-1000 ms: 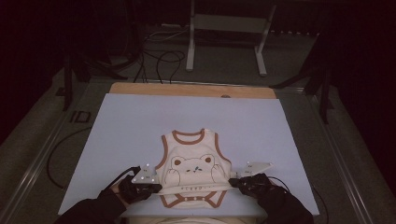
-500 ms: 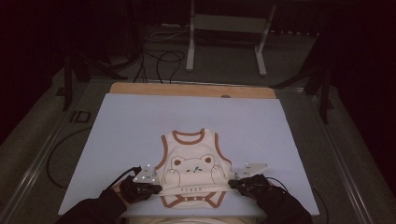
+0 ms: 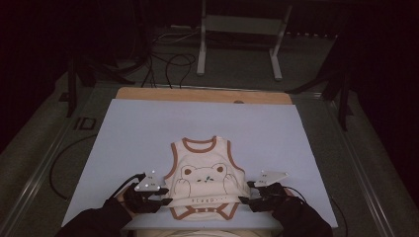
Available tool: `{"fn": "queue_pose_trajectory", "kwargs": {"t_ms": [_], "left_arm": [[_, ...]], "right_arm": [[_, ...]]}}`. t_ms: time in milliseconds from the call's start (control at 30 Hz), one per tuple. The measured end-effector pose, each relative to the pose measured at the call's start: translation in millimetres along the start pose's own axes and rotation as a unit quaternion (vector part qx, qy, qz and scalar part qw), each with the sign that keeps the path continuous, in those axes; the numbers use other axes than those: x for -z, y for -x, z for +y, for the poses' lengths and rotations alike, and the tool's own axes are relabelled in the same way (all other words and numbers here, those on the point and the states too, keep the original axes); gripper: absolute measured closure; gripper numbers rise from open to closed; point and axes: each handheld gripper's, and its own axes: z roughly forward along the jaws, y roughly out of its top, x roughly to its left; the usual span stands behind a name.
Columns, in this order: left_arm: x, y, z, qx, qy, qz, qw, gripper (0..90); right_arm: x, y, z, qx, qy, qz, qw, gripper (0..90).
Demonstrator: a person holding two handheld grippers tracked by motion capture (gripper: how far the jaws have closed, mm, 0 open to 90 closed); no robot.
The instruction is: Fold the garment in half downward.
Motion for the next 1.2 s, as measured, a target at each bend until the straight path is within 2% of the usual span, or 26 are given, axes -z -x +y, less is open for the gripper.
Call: {"fn": "queue_pose_trajectory", "kwargs": {"t_ms": [33,167,200,233,267,333,400,467,533,900,1100,1200], "left_arm": [[0.9,-0.8,1.0,0.002,0.0,0.0,1.0,57.9],[3.4,-4.9,4.5,0.01,0.001,0.005,0.9999,38.1],[4.1,-6.1,5.0,0.01,0.0,-0.003,0.9999,33.7],[4.9,-7.0,5.3,0.004,0.0,-0.009,0.9999,27.3],[5.4,-7.3,5.8,0.004,0.002,-0.004,1.0,21.2],[6.9,-9.7,6.4,0.0,0.002,-0.008,1.0,15.5],[8.1,-11.2,7.4,-0.001,0.007,-0.006,1.0,9.4],[9.3,-13.1,9.2,-0.005,0.006,-0.015,0.9999,1.4],[10.0,-14.5,11.0,-0.008,0.012,-0.009,0.9999,0.3],[16.0,-27.2,27.8,-0.013,0.027,-0.006,0.9995,0.3],[17.4,-33.4,36.5,-0.014,0.034,-0.004,0.9993,0.3],[17.1,-36.0,39.7,-0.014,0.036,-0.01,0.9992,0.3]], "right_arm": [[0.9,0.1,0.8,-0.004,0.002,0.0,1.0,30.7],[5.7,3.5,4.3,-0.015,0.02,0.004,0.9997,17.4],[6.8,4.2,5.0,-0.017,0.026,0.003,0.9995,15.7],[8.2,4.8,5.7,-0.019,0.031,0.001,0.9993,14.8],[9.6,5.6,6.6,-0.022,0.035,-0.001,0.9991,14.1],[12.8,7.4,9.1,-0.024,0.048,-0.007,0.9985,12.0],[16.1,9.3,12.0,-0.024,0.059,-0.003,0.9979,10.3],[18.1,10.2,15.2,-0.019,0.058,-0.004,0.9981,10.2],[19.7,11.9,18.0,-0.015,0.056,-0.007,0.9983,10.2],[27.2,23.2,33.2,-0.004,0.065,-0.03,0.9974,10.2],[29.4,28.9,45.0,0.002,0.077,-0.032,0.9965,10.2],[28.6,30.1,51.0,0.007,0.078,-0.029,0.9965,10.2]]}}
